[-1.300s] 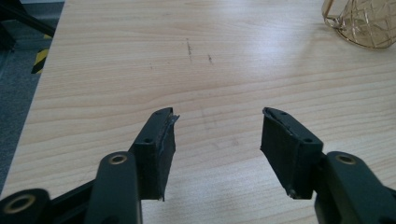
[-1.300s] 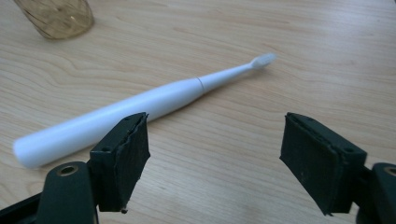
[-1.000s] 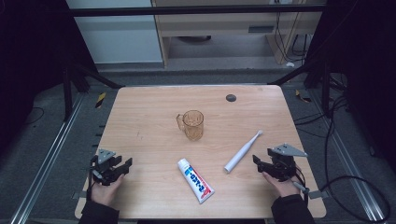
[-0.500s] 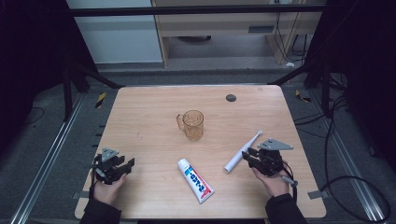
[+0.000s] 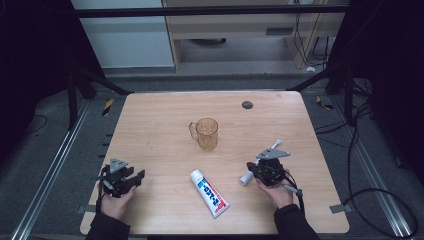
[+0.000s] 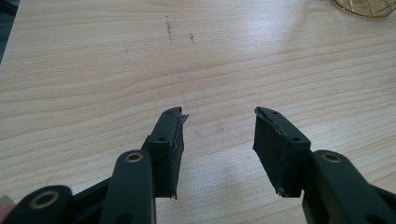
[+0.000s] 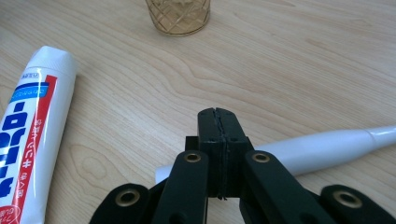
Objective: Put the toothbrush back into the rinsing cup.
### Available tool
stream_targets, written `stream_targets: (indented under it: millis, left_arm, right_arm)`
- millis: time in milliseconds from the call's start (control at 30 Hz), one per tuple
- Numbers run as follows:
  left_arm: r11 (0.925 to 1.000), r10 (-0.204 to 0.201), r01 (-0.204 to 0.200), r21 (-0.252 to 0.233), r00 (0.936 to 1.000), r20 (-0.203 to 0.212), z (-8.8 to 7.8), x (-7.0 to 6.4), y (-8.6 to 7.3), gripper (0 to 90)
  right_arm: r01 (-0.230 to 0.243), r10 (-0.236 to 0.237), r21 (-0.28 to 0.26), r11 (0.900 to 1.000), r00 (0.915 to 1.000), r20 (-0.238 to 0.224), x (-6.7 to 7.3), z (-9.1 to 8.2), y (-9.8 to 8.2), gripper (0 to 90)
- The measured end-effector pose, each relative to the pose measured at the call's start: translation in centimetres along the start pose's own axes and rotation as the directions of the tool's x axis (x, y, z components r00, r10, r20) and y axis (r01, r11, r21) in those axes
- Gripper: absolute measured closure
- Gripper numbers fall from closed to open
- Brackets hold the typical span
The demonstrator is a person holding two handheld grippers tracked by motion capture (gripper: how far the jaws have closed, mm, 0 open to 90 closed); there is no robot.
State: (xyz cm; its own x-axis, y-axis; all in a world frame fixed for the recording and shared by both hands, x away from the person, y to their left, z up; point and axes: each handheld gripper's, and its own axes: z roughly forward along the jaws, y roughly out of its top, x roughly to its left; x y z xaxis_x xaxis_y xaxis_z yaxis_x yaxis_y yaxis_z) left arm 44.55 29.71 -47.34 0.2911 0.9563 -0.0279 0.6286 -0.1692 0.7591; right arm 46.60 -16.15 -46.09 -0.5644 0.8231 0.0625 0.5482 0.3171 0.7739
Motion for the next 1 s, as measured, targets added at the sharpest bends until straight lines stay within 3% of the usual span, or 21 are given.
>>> stream_targets:
  millis: [367,1000]
  left_arm:
    - [0.9999,0.015,-0.015,0.006,0.9999,0.001,0.2,-0.2,0.0,50.3]
    - [0.9998,0.02,-0.02,0.006,0.9998,0.005,0.1,-0.2,0.0,48.9]
  right_arm:
    - [0.015,-0.014,0.052,0.999,0.9997,-0.018,0.8,2.0,-0.1,90.0]
    - [0.02,-0.018,0.094,0.995,0.9995,-0.028,0.9,1.8,-1.0,90.0]
